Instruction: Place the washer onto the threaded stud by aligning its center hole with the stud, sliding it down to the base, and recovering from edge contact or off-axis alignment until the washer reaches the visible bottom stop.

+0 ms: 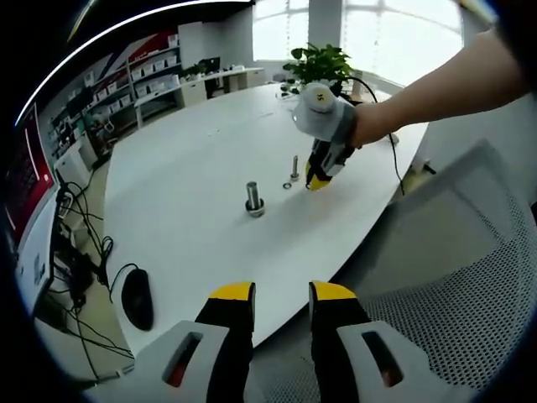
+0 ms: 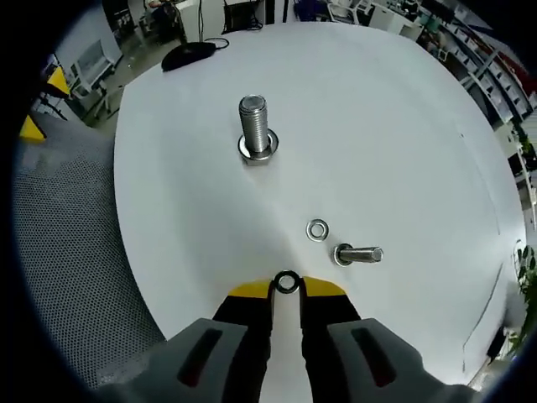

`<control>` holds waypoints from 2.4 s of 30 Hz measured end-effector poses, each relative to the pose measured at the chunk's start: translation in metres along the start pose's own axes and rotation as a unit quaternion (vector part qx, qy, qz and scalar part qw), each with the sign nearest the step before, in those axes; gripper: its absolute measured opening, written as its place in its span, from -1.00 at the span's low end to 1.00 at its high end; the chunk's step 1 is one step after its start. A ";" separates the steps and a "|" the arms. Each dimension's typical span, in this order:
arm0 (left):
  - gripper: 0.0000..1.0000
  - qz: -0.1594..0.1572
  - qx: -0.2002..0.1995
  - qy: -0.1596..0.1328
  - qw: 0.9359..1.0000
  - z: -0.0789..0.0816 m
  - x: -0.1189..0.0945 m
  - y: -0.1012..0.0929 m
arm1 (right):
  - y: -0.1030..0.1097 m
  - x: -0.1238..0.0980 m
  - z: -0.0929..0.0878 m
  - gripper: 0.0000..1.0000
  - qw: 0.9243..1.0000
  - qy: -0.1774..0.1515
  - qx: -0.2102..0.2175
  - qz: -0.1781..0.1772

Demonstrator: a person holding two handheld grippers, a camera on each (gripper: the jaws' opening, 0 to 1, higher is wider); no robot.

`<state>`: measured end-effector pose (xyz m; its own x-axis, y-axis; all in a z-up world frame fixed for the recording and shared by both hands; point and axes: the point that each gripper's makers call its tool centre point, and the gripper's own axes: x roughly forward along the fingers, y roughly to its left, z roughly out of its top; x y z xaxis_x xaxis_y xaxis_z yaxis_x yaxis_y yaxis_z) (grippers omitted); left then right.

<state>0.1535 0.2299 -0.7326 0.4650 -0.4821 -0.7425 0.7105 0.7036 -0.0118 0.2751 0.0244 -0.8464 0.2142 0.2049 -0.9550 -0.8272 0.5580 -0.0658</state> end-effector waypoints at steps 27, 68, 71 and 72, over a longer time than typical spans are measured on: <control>-0.54 -0.001 0.000 -0.002 1.000 0.000 0.000 0.000 | -0.046 -0.035 0.012 -0.73 0.999 -0.024 0.017 -0.039; -0.55 0.000 0.002 0.006 1.000 -0.003 0.000 0.000 | -0.044 -0.022 0.029 -0.72 1.000 -0.015 -0.020 -0.018; -0.55 0.001 0.001 0.006 1.000 -0.003 0.000 0.000 | -0.045 -0.019 0.028 -0.72 1.000 -0.009 -0.019 -0.016; -0.55 0.001 0.001 0.006 1.000 -0.003 0.000 0.000 | -0.045 -0.017 0.027 -0.72 1.000 -0.007 -0.018 -0.015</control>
<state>0.1524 0.2314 -0.7346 0.4601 -0.4742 -0.7506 0.7106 0.7035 -0.0089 0.3228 0.0175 -0.8197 0.2453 0.2002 -0.9485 -0.8387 0.5346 -0.1041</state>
